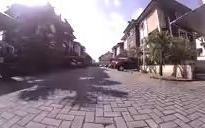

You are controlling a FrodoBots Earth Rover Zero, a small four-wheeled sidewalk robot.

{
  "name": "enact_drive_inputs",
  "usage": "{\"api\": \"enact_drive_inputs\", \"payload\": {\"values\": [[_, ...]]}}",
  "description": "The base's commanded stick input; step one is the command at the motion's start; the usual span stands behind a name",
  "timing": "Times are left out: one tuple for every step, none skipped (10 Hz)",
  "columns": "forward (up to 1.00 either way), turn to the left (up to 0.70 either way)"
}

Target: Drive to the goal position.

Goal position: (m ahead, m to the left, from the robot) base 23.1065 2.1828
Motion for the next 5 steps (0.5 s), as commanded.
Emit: {"api": "enact_drive_inputs", "payload": {"values": [[0.69,0.03],[0.69,0.03],[0.69,0.03],[0.69,0.03],[0.69,0.03]]}}
